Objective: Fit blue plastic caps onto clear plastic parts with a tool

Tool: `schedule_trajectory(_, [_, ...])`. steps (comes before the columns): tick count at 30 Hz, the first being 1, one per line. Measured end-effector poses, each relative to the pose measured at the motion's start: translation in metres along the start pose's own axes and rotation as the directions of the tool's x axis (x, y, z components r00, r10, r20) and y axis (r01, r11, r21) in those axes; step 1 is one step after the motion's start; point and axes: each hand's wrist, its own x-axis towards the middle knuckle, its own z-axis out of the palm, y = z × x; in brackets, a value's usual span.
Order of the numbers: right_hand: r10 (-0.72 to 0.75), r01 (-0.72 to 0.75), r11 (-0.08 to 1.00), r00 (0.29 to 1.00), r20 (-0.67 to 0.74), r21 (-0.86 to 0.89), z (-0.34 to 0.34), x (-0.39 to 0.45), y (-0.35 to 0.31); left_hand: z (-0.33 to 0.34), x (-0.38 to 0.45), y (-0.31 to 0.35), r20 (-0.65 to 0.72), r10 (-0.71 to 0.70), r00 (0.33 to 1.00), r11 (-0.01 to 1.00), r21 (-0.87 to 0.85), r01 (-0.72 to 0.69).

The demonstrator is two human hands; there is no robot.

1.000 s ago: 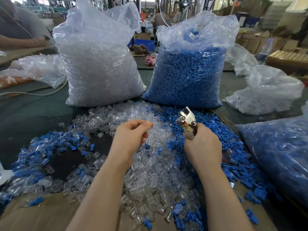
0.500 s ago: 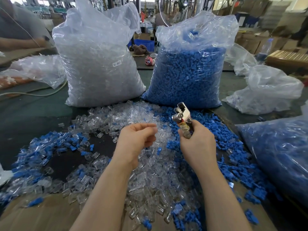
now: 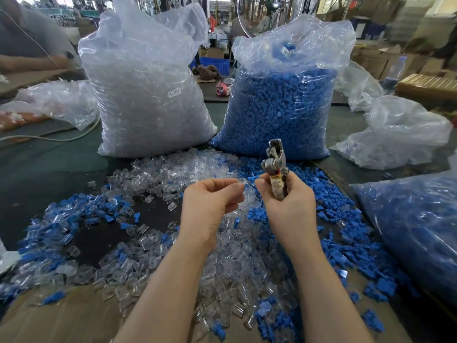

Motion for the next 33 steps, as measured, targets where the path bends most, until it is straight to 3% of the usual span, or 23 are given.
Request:
schedule_trajectory(8, [-0.019, 0.019, 1.0, 1.0, -0.013, 0.0, 0.0038, -0.0027, -0.0016, 0.0043, -0.0031, 0.0038, -0.007, 0.045, 0.999, 0.999, 0.009, -0.045])
schedule_trajectory(15, [-0.01, 0.01, 1.0, 0.999, -0.045, -0.004, 0.007, -0.0039, -0.0033, 0.0087, -0.006, 0.0043, -0.016, 0.184, 0.983, 0.976, 0.124, -0.181])
schedule_trajectory(33, [0.06, -0.071, 0.99, 0.993, 0.098, 0.12, 0.0039, -0.0025, -0.0064, 0.008, -0.0056, -0.0028, -0.039, 0.352, 0.935, 0.907, 0.262, -0.331])
